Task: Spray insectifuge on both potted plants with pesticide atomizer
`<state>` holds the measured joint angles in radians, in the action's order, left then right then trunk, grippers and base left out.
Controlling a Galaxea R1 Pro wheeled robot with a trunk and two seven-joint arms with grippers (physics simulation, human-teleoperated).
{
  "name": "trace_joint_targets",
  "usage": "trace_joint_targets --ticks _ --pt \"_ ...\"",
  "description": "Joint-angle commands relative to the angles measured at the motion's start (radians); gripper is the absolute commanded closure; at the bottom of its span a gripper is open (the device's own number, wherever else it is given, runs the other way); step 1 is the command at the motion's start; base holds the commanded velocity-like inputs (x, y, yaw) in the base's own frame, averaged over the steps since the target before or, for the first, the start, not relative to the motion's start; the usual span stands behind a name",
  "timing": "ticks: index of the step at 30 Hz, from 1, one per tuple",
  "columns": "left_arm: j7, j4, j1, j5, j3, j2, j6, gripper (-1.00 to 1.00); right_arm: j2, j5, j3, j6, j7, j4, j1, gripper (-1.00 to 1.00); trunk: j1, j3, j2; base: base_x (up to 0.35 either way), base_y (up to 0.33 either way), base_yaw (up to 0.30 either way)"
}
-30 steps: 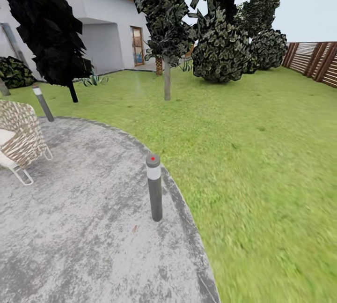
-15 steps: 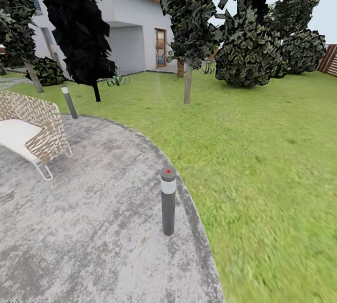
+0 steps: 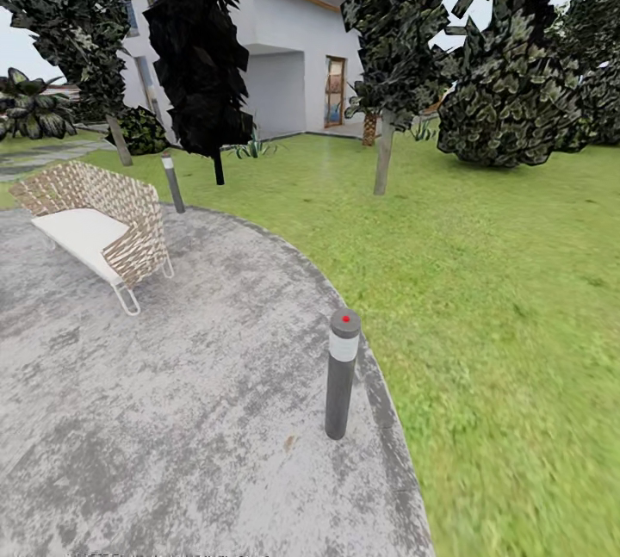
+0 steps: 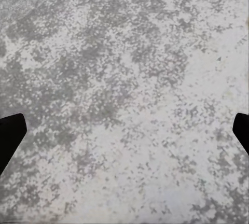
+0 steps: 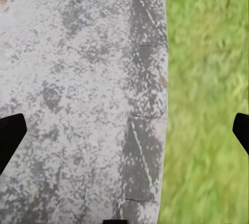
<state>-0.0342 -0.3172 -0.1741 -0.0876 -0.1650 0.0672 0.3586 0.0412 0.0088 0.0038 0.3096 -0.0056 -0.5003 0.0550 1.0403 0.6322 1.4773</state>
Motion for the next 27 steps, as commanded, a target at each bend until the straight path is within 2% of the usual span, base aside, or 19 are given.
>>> trace_joint_targets --ticks 1,27 --pt "-0.001 0.001 -0.001 -0.009 0.004 0.0 0.003 -1.0 0.0 0.001 0.0 0.003 -0.001 0.0 0.0 -1.0 0.004 0.003 0.008 0.0 0.0 0.274" --pt "-0.001 0.001 -0.001 -0.008 0.005 -0.001 0.003 -1.0 0.0 0.001 0.001 0.003 -0.001 0.0 0.0 -1.0 0.104 0.072 0.19 0.0 0.0 0.274"
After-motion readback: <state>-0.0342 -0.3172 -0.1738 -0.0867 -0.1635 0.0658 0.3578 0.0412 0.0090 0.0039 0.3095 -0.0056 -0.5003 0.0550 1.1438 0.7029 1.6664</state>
